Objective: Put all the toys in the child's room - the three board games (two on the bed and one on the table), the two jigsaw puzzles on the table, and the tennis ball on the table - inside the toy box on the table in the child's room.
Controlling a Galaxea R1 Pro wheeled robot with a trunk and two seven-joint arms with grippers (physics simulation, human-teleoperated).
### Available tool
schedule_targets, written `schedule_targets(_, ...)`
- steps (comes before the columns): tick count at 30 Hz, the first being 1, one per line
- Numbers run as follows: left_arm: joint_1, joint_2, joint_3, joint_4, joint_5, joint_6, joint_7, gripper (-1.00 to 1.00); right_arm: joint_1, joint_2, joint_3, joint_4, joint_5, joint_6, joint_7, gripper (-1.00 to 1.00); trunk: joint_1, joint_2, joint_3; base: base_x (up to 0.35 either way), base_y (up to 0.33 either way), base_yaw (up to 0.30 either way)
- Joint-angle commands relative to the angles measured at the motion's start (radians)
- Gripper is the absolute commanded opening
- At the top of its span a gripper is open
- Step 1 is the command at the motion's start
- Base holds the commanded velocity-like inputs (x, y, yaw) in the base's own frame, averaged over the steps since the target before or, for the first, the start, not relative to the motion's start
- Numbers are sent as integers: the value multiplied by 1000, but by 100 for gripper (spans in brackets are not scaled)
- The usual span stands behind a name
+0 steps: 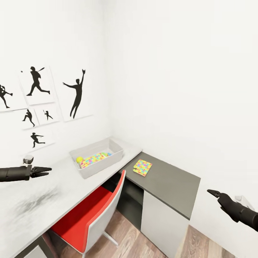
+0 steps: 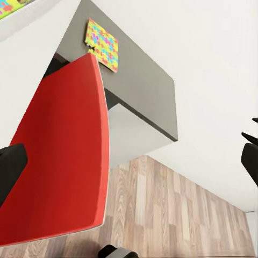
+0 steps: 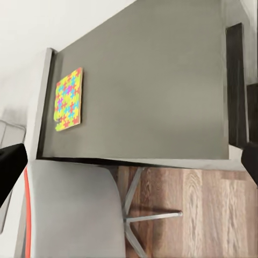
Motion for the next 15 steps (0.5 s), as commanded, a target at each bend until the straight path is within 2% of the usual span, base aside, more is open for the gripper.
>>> schedule_targets(1,-1,-1,3,0,-8,10,-7,100,-1,1,-1,2,-11,4,-10,100,1,-2,-1,0,0,-256)
schedule_targets(15,-1,-2,3,0,-8,10,-7,100,-1,2,0,8,-11,2,-11,100,1,-2,9,0,0,-258)
